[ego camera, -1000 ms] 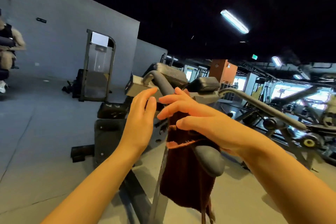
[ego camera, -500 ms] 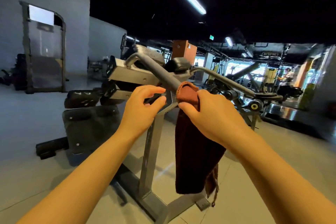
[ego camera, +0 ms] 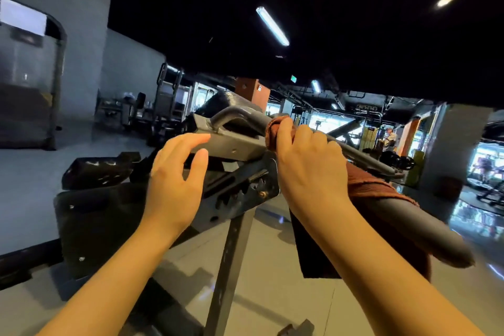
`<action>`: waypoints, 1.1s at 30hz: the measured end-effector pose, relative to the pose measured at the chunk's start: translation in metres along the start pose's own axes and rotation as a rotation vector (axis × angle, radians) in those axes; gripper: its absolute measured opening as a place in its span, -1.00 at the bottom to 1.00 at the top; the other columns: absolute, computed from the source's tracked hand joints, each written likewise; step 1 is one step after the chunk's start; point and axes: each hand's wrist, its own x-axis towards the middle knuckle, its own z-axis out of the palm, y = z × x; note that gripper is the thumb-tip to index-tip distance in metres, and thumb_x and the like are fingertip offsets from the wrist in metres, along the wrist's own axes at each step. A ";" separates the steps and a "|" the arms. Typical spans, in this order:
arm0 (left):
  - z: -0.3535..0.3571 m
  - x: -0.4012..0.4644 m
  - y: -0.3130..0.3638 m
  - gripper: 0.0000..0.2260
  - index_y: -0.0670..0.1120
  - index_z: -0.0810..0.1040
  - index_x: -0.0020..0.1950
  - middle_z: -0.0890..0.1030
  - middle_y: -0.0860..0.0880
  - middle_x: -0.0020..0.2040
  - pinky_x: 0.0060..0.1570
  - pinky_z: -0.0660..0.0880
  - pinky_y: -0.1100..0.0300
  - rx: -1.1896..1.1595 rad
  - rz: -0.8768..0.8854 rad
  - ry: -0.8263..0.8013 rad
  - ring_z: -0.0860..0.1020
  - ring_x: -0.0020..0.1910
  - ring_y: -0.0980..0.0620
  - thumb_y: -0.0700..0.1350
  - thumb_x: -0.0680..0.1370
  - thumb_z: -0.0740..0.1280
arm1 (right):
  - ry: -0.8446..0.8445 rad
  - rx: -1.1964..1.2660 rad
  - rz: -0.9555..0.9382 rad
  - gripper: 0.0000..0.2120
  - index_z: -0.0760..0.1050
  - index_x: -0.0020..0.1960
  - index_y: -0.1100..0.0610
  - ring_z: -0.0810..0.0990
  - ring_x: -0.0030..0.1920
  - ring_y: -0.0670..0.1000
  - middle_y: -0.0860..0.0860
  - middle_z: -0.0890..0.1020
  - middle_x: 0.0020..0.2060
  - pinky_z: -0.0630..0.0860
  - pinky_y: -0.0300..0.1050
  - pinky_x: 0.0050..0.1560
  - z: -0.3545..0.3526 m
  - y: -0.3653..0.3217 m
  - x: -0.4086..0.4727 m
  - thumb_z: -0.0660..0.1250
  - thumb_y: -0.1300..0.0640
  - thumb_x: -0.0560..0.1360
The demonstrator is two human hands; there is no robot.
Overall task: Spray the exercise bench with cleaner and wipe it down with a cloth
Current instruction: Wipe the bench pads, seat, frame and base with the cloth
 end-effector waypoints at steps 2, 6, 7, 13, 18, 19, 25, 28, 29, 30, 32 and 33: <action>-0.009 0.008 -0.015 -0.73 0.16 0.43 0.25 0.46 0.16 0.26 0.21 0.23 0.42 0.036 0.002 -0.020 0.38 0.31 0.15 0.01 0.57 0.13 | -0.022 0.003 -0.015 -0.50 -0.01 0.53 0.26 0.49 0.10 0.19 0.21 0.45 0.19 0.38 0.01 -0.07 0.008 -0.015 0.021 0.04 0.13 0.66; -0.016 0.019 -0.028 -0.70 0.15 0.40 0.30 0.42 0.17 0.30 0.29 0.21 0.36 0.074 0.027 -0.067 0.32 0.34 0.21 0.02 0.57 0.11 | 0.000 -0.006 -0.090 -0.50 0.04 0.52 0.24 0.47 0.12 0.19 0.21 0.43 0.21 0.40 0.03 -0.04 0.019 -0.041 0.065 0.08 0.13 0.64; -0.014 0.024 -0.030 -0.69 0.14 0.40 0.31 0.41 0.17 0.31 0.34 0.23 0.28 0.089 0.045 -0.084 0.31 0.34 0.22 0.03 0.57 0.12 | -0.011 -0.015 -0.130 -0.50 0.04 0.52 0.23 0.47 0.14 0.19 0.20 0.43 0.24 0.37 0.02 -0.07 0.021 -0.045 0.073 0.08 0.13 0.64; -0.004 0.062 -0.049 -0.53 -0.01 0.37 0.46 0.30 0.01 0.50 0.50 0.01 -0.16 0.346 0.154 -0.188 0.12 0.53 0.02 0.06 0.56 0.12 | -0.110 -0.039 -0.205 -0.35 -0.24 0.59 0.10 0.34 0.31 0.20 0.18 0.14 0.48 0.41 0.01 0.02 0.010 -0.033 0.061 0.08 0.10 0.65; 0.002 0.075 -0.078 -0.55 -0.09 0.47 0.38 0.41 -0.06 0.44 0.45 -0.01 -0.19 0.479 0.347 -0.240 0.18 0.52 -0.05 0.04 0.54 0.19 | -0.025 -0.066 -0.077 -0.28 0.17 0.55 0.13 0.54 -0.05 0.23 0.21 0.44 0.37 0.41 0.01 -0.34 0.005 0.010 -0.018 0.26 0.25 0.41; 0.003 0.076 -0.082 -0.55 -0.10 0.48 0.36 0.44 -0.08 0.42 0.44 0.03 -0.18 0.467 0.377 -0.251 0.24 0.49 -0.06 0.06 0.54 0.18 | -0.002 -0.096 -0.059 -0.27 0.23 0.53 0.14 0.53 -0.11 0.25 0.23 0.48 0.32 0.38 0.00 -0.36 0.005 0.019 -0.035 0.26 0.28 0.36; 0.007 0.085 -0.099 -0.51 -0.13 0.50 0.33 0.45 -0.17 0.31 0.38 0.20 -0.24 0.404 0.554 -0.269 0.32 0.39 -0.18 0.10 0.49 0.17 | -0.014 -0.207 -0.013 -0.37 0.12 0.55 0.11 0.53 0.04 0.24 0.18 0.44 0.39 0.46 0.07 -0.23 0.003 0.029 -0.064 0.08 0.16 0.48; 0.005 0.092 -0.110 -0.52 -0.14 0.50 0.32 0.46 -0.15 0.30 0.42 0.17 -0.21 0.316 0.570 -0.276 0.34 0.40 -0.18 0.09 0.50 0.19 | 0.014 -0.191 0.025 -0.42 0.15 0.55 0.15 0.54 0.04 0.19 0.16 0.46 0.37 0.46 0.01 -0.21 0.006 0.011 -0.033 0.09 0.12 0.54; 0.003 0.095 -0.114 -0.51 -0.15 0.50 0.32 0.47 -0.15 0.29 0.41 0.20 -0.18 0.288 0.581 -0.278 0.37 0.38 -0.18 0.09 0.50 0.19 | 0.034 -0.187 0.033 -0.43 0.18 0.55 0.16 0.55 0.02 0.17 0.15 0.49 0.34 0.45 -0.02 -0.22 0.009 0.001 -0.018 0.11 0.12 0.55; 0.001 0.098 -0.116 -0.51 -0.16 0.49 0.33 0.48 -0.15 0.29 0.39 0.24 -0.14 0.258 0.590 -0.279 0.38 0.37 -0.17 0.09 0.50 0.19 | 0.043 -0.184 0.039 -0.44 0.20 0.54 0.15 0.57 0.01 0.15 0.13 0.51 0.32 0.44 -0.04 -0.22 0.013 -0.010 -0.001 0.08 0.09 0.56; -0.001 0.102 -0.119 -0.50 -0.15 0.45 0.36 0.48 -0.12 0.32 0.35 0.29 -0.03 0.191 0.595 -0.290 0.38 0.38 -0.13 0.07 0.50 0.19 | 0.034 -0.185 0.047 -0.42 0.20 0.55 0.13 0.57 0.04 0.12 0.10 0.52 0.30 0.45 -0.05 -0.18 0.021 -0.036 0.037 0.02 -0.01 0.56; -0.002 0.103 -0.121 -0.50 -0.14 0.43 0.38 0.48 -0.11 0.33 0.35 0.29 0.01 0.168 0.602 -0.297 0.37 0.39 -0.11 0.07 0.50 0.20 | 0.024 -0.193 0.042 -0.40 0.17 0.56 0.11 0.55 0.08 0.12 0.08 0.49 0.33 0.45 -0.02 -0.13 0.026 -0.050 0.054 0.07 -0.03 0.55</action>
